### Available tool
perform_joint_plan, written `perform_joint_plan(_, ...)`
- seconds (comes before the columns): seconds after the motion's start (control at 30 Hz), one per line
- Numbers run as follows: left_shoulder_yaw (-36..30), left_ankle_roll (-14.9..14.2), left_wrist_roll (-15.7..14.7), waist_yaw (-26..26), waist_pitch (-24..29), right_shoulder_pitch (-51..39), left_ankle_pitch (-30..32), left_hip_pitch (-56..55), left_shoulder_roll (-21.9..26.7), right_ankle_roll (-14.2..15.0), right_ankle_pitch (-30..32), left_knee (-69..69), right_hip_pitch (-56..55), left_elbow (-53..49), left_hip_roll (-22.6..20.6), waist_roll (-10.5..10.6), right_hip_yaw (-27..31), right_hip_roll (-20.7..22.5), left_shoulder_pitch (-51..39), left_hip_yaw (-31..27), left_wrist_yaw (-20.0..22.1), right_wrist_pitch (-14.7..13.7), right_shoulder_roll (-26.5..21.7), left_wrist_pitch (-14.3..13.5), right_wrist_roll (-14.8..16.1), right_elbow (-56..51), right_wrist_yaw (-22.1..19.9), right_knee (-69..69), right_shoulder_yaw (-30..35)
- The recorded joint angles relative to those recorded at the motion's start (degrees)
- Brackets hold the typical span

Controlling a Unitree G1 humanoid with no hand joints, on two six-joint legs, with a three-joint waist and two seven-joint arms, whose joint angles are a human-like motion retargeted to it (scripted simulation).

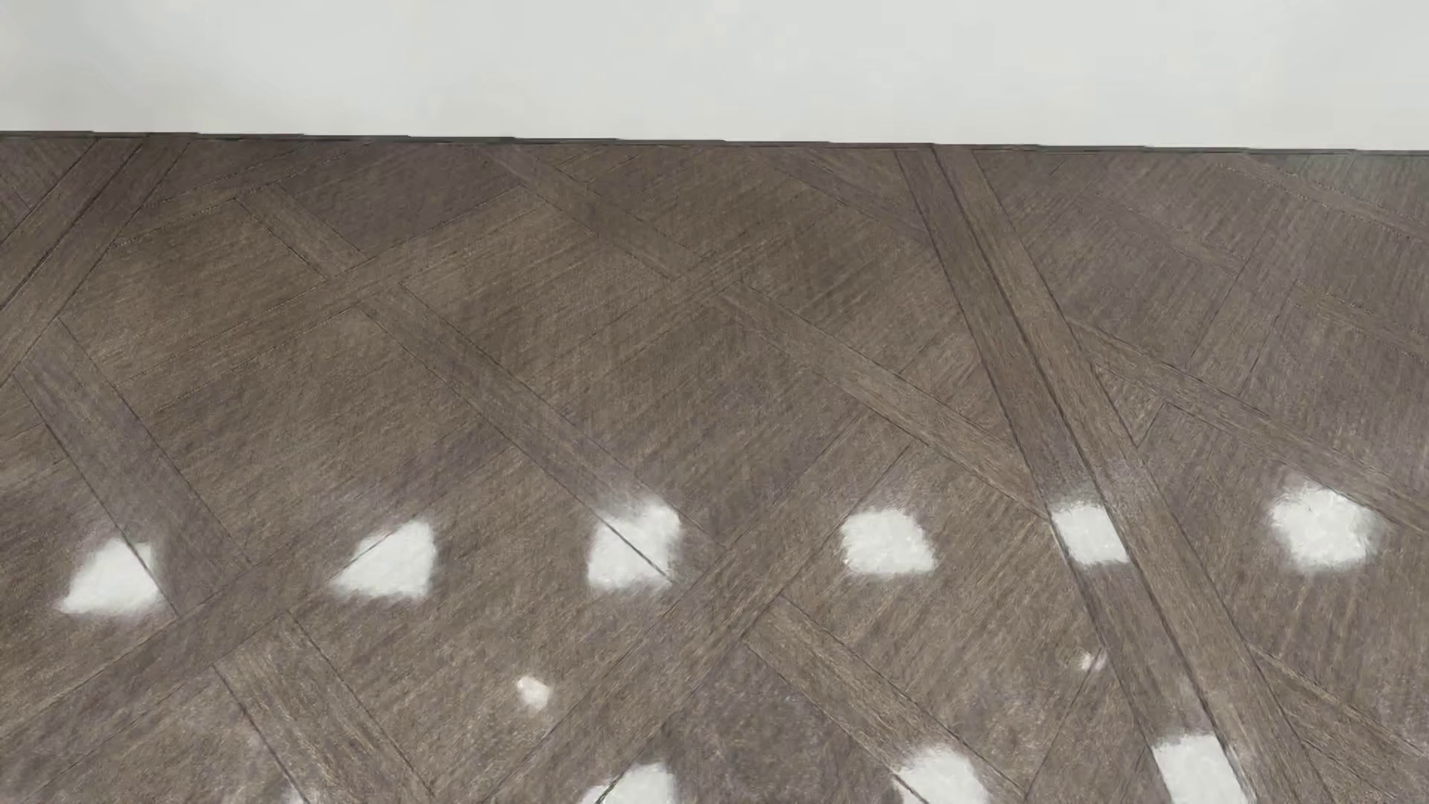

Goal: Rest on the chair

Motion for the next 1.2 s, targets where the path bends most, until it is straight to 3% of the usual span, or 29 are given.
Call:
perform_joint_plan(0.13,0.29,0.60,0.45,0.12,0.10,0.75,-1.45,0.26,-0.40,0.51,0.63,0.95,-0.08,-0.37,-1.25,0.13,-0.24,-1.50,-0.32,0.43,0.26,0.36,0.17,-0.64,-1.41,-0.36,1.00,0.20,0.49)
perform_joint_plan(0.3,-0.51,1.60,0.88,0.58,0.40,0.08,-7.49,-0.01,-0.97,1.14,1.87,5.84,-0.79,-1.38,-3.67,0.30,1.29,-2.99,0.62,-1.99,-0.56,0.36,-0.85,-1.29,-0.54,-1.03,0.76,0.89,0.85)
perform_joint_plan(0.47,-2.76,2.00,2.68,-1.29,1.49,-1.78,-7.13,1.65,0.83,2.54,5.25,4.41,-4.73,-3.00,-3.30,-0.90,3.69,-2.74,1.29,2.69,-2.27,-0.12,0.54,-1.75,-1.58,-3.06,0.07,0.43,-0.89)
perform_joint_plan(0.5,-3.30,2.64,3.97,-1.71,1.79,-1.81,-7.34,2.30,1.98,2.83,5.68,3.25,-6.23,-3.94,-3.26,-1.11,4.24,-2.18,1.58,3.40,-2.96,-0.50,1.02,-1.74,-2.55,-3.67,0.42,0.95,-0.75)
perform_joint_plan(0.6,-2.37,4.51,3.21,-3.05,3.46,-1.66,-7.22,4.81,3.66,1.06,3.82,0.95,-8.03,-4.33,-2.95,-1.60,2.28,-1.30,1.75,6.37,-1.98,-0.77,1.60,-2.47,-5.78,-3.65,2.68,5.21,-2.37)
perform_joint_plan(0.8,-0.54,9.91,4.22,-3.12,4.35,0.22,-8.15,10.60,3.40,1.10,3.00,0.04,-8.70,-4.20,-2.29,-1.16,-0.85,-5.80,3.07,11.19,-1.60,-1.48,0.22,-3.42,-6.77,-2.65,3.97,6.40,-6.14)
perform_joint_plan(0.9,-1.25,12.69,5.39,-3.14,5.54,0.10,-6.04,14.14,2.99,-0.94,1.74,-0.56,-8.53,-4.29,-2.22,-1.01,-4.35,-6.46,2.00,13.65,-1.17,-3.31,-0.27,-4.31,-8.68,-2.57,3.81,4.28,-7.82)
perform_joint_plan(0.93,-0.42,8.21,0.79,-3.65,2.25,2.71,-8.91,14.45,2.46,-0.03,-0.21,-2.32,-10.66,-4.08,-2.62,-1.47,-3.22,-4.63,3.81,13.63,2.38,1.53,-0.16,-2.96,-5.79,-4.51,5.10,5.35,-6.72)
perform_joint_plan(0.97,-0.42,7.91,0.67,-3.59,2.01,3.30,-8.41,15.02,2.46,-0.60,0.64,-1.33,-9.89,-4.91,-2.23,-1.40,-3.57,-3.45,3.95,14.01,2.62,1.44,-0.28,-3.09,-6.31,-4.73,5.39,4.31,-6.84)
perform_joint_plan(1.0,-0.17,6.44,-0.36,-3.62,1.89,3.63,-8.42,14.83,2.23,0.70,4.75,1.76,-9.54,-5.29,-0.43,-0.74,-2.26,-1.93,3.97,14.05,3.83,1.25,-0.36,-3.45,-6.06,-4.61,5.15,2.76,-5.87)
perform_joint_plan(1.1,-0.54,-0.82,-3.44,-3.27,2.60,4.55,-5.04,12.09,2.92,-2.77,4.49,17.02,-6.02,-5.96,6.33,-0.31,-1.78,2.53,4.50,13.80,3.78,0.74,-0.64,-3.32,-6.62,-5.10,5.01,1.93,-2.97)
perform_joint_plan(1.17,-0.55,-2.25,-3.42,-1.97,3.46,4.38,-2.43,5.77,2.30,-5.69,4.72,29.97,-1.82,-5.82,8.75,-0.33,-1.65,4.09,3.46,10.87,4.08,1.24,-1.49,-2.77,-6.09,-5.55,4.92,-1.72,-3.46)
perform_joint_plan(1.2,-0.50,-2.12,-4.44,-1.09,4.24,3.93,-3.64,2.79,1.45,-6.14,4.79,34.76,0.56,-5.95,7.91,-0.21,-1.22,4.42,3.25,8.58,4.85,1.65,-2.16,-2.76,-5.18,-5.55,4.80,-3.44,-2.64)
